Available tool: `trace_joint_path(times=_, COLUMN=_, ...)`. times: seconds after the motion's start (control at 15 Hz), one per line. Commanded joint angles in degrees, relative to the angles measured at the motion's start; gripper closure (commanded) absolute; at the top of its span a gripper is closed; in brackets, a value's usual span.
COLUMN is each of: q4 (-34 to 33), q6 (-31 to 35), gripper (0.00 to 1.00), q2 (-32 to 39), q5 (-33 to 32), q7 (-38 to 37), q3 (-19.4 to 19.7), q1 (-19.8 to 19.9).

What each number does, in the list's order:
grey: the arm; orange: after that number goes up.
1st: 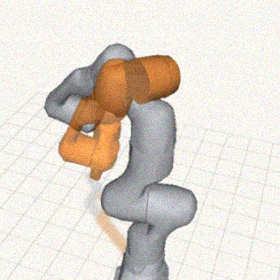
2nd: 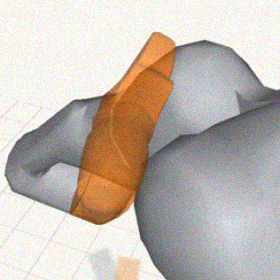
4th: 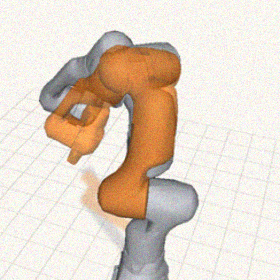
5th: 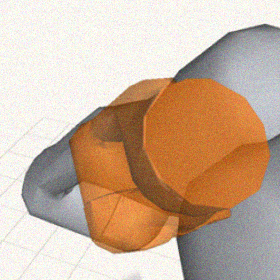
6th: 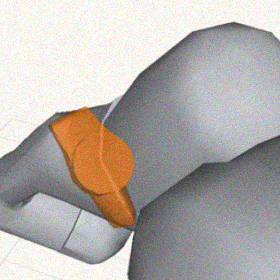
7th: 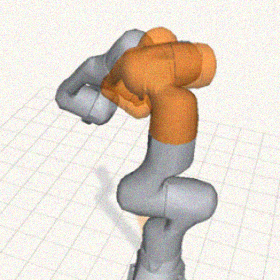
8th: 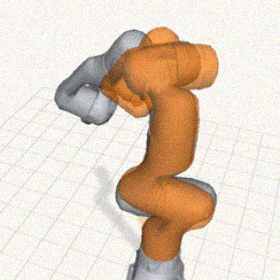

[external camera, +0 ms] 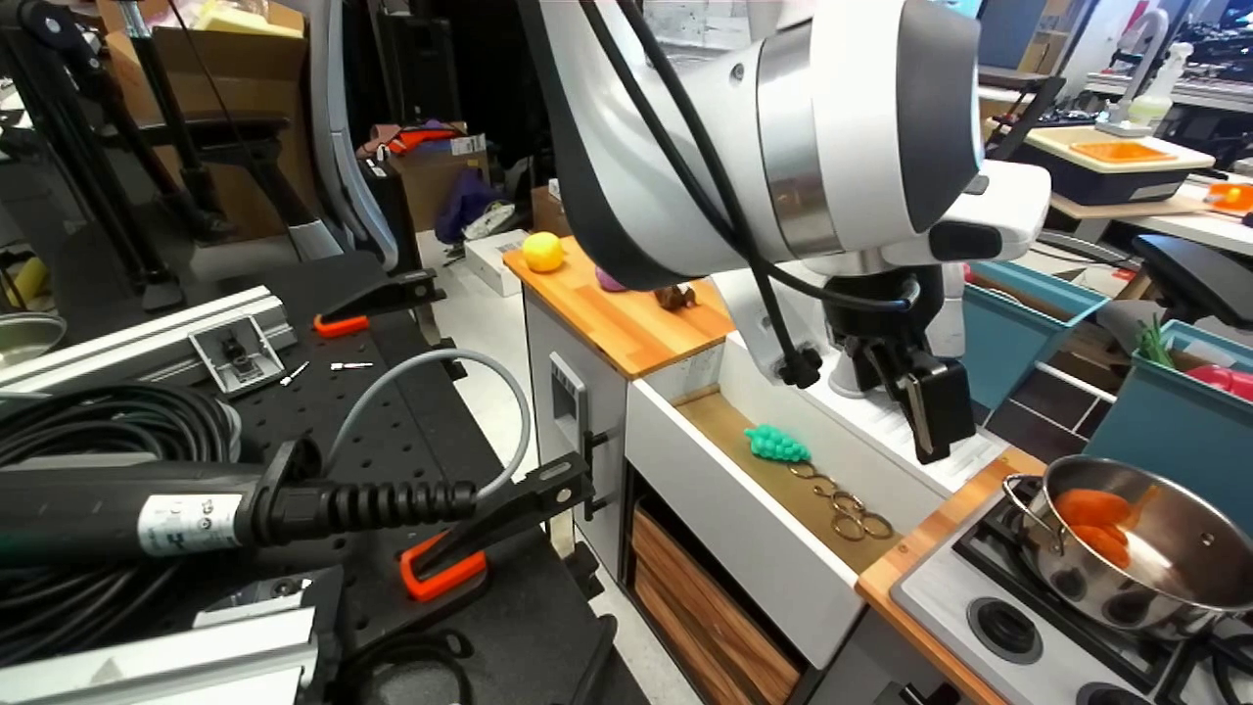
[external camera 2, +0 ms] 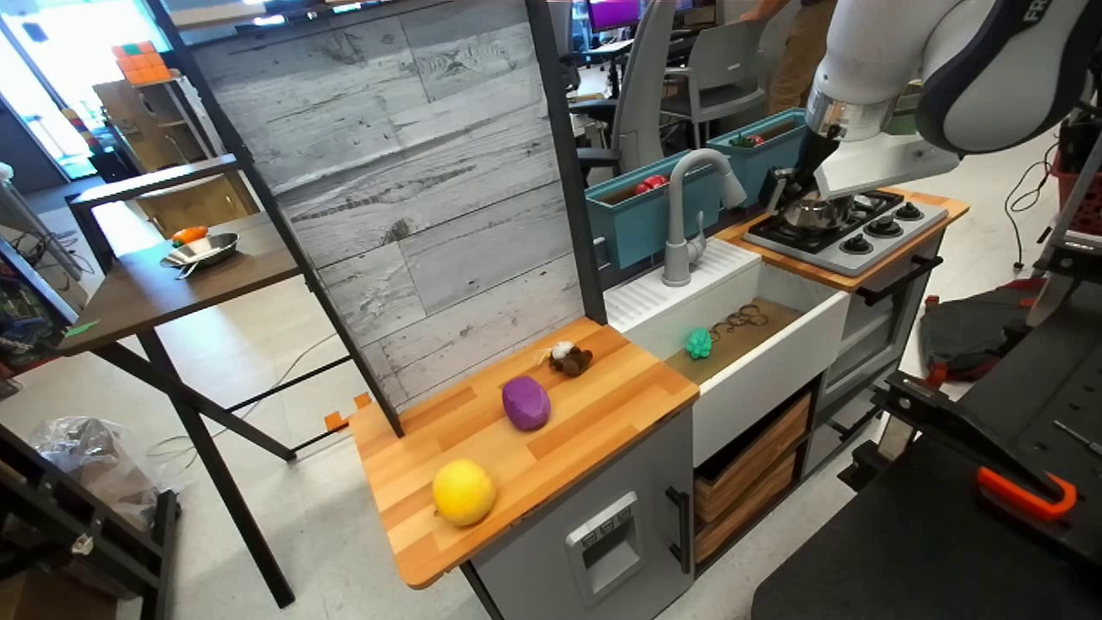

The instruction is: Move the tap nozzle to the left

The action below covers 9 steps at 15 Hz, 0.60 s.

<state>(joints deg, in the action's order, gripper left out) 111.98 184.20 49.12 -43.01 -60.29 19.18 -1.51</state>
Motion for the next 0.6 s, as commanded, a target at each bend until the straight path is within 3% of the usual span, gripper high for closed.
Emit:
trace_joint_path(times=0.0, q4=-2.85, q6=7.04, gripper=0.0, q2=0.6, q5=2.63, q7=-2.87, q3=-2.04, q1=1.76)
trace_joint_path(times=0.27, q4=-7.39, q6=16.88, gripper=0.0, q2=3.51, q5=5.59, q7=-4.76, q3=0.68, q1=0.13)
trace_joint_path(times=0.53, q4=-11.18, q6=19.46, gripper=0.0, q2=7.61, q5=9.59, q7=-3.98, q3=1.0, q1=0.15)
